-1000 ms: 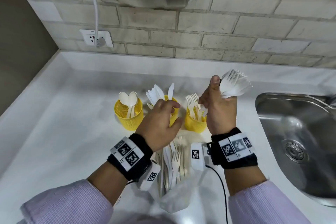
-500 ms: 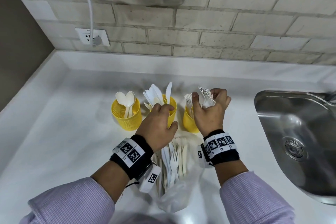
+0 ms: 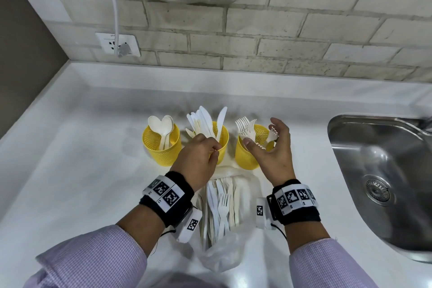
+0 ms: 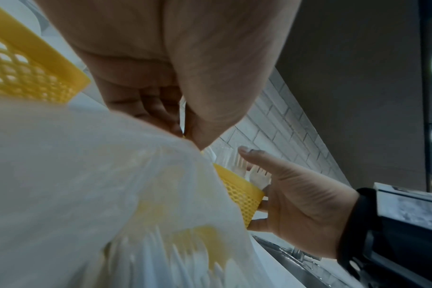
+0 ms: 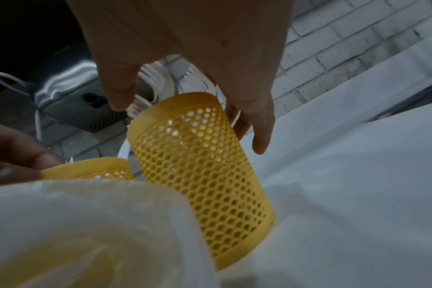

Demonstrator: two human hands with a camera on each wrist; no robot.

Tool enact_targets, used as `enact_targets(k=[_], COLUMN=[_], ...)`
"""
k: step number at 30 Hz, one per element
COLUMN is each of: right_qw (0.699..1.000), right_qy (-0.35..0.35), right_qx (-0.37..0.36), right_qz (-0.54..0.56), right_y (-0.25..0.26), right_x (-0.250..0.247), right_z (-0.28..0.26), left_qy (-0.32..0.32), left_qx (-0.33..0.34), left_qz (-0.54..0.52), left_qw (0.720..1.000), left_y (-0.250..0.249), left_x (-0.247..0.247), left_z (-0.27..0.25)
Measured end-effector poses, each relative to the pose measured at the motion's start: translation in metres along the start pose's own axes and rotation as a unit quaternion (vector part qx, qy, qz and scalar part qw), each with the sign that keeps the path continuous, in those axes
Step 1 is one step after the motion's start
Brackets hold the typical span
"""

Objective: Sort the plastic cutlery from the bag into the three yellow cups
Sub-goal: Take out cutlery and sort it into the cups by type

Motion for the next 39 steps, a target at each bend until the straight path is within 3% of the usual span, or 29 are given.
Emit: enact_targets(k=[3, 7, 11, 16, 21, 26, 31, 36, 39], right_qw=[1.0, 1.0, 0.997, 0.995, 0.992, 0.996, 0.996, 0.996, 0.985], right_qy=[0.001, -0.003, 0.038, 0.058, 0.125, 0.064, 0.052, 0.003, -0.056], right_qx=[-0.028, -0.011, -0.006, 0.035, 0.014, -0.036, -0.047, -0.055, -0.131], right_qz=[-0.01, -0.019, -0.064, 0.068, -0.007, -0.048, -0.048, -0.066, -0.098], right_y=[0.002, 0.009, 0.015, 0.014, 0.0, -0.007, -0.011, -0.004, 0.011], right_x=[-0.002, -0.004, -0.005, -0.009, -0.005, -0.001, 0.001, -0.008, -0.017], right_z=[0.001, 0.007, 0.01, -0.004, -0.018, -0.011, -0.01, -0.022, -0.042], left_qy=[-0.002, -0.005, -0.004, -0.009, -0.02, -0.019, -0.005, -0.058, -0.022], left_qx=[0.001, 0.004, 0.007, 0.005, 0.008, 0.009, -0.006, 0.01, -0.015], left_qz=[-0.008, -0.014, -0.011, -0.012, -0.016, -0.012, -0.003, -0.045, -0.099], left_qw=[1.0, 1.0, 1.0, 1.0, 1.0, 1.0, 1.0, 0.997, 0.995], left_y=[0.001, 0.0, 0.0, 0.004, 0.006, 0.006, -0.004, -0.031, -0.035], left_x=[-0.001, -0.001, -0.003, -0.003, -0.002, -0.004, -0.017, -0.057, -0.075], left_z=[0.0, 0.0, -0.001, -0.001, -0.001, 0.001, -0.002, -0.019, -0.042])
Point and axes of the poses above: each hand's wrist, its own z-axis towards the middle knuckle, its own x-axis out of the palm, y = z × x, the point moved 2 cm from there along z, towards the middle knuckle, and after that the axes turned 5 degrees about y, right-handed, at the moved point
